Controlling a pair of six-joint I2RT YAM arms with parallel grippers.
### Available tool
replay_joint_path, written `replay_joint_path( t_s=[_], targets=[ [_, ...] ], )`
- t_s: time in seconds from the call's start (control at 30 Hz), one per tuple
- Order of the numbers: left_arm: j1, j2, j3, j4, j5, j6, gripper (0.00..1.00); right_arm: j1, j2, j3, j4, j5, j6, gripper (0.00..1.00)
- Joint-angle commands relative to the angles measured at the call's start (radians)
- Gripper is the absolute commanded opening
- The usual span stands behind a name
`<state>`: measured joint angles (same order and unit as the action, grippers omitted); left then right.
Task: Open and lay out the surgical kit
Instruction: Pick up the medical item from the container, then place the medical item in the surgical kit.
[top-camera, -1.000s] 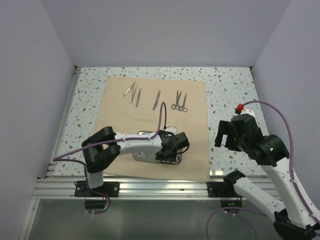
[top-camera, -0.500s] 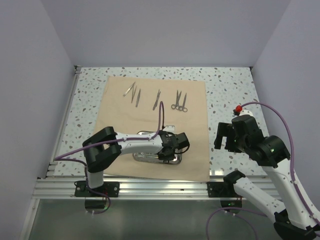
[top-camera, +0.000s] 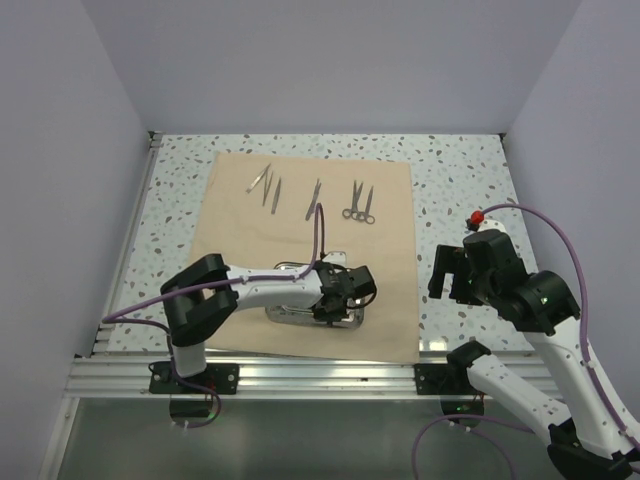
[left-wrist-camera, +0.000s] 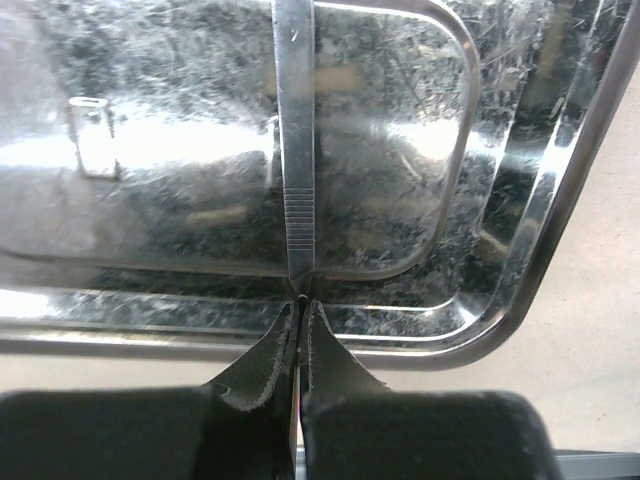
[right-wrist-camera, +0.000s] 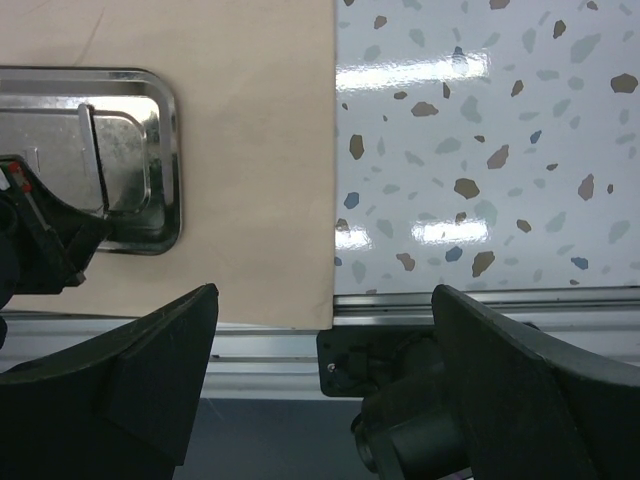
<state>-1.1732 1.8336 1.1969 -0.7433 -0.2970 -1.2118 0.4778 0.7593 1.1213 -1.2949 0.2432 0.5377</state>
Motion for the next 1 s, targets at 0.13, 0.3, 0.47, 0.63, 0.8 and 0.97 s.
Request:
replay_joint_path(
  t_s=[0.13, 0.3, 0.47, 0.63, 0.8, 0.97],
  targets=[
    [-0.006, -0.083, 0.228, -0.281, -0.14, 0.038, 0.0, 0.002, 0.017, -0.002, 0.002, 0.002, -0.013, 0.91],
    [0.001, -0.105, 0.335, -0.364, -0.208, 0.075, 0.0, 0.004, 0.029, 0.002, 0.011, 0.014, -0.01, 0.91],
    [0.087, -0.1, 0.394, -0.361, -0.272, 0.142, 0.0, 0.002, 0.054, 0.008, 0.023, 0.018, 0.002, 0.91],
    [0.231, -0.086, 0.431, -0.217, -0.281, 0.336, 0.0, 0.002, 0.078, 0.014, 0.031, 0.021, 0.015, 0.91],
    [0.389, -0.013, 0.483, 0.037, -0.222, 0.629, 0.0, 0.004, 0.11, 0.012, 0.034, 0.039, 0.028, 0.9],
    [0.492, 0.116, 0.552, 0.199, -0.114, 0.814, 0.0, 0.002, 0.156, 0.02, 0.037, 0.051, 0.044, 0.9]
  ],
)
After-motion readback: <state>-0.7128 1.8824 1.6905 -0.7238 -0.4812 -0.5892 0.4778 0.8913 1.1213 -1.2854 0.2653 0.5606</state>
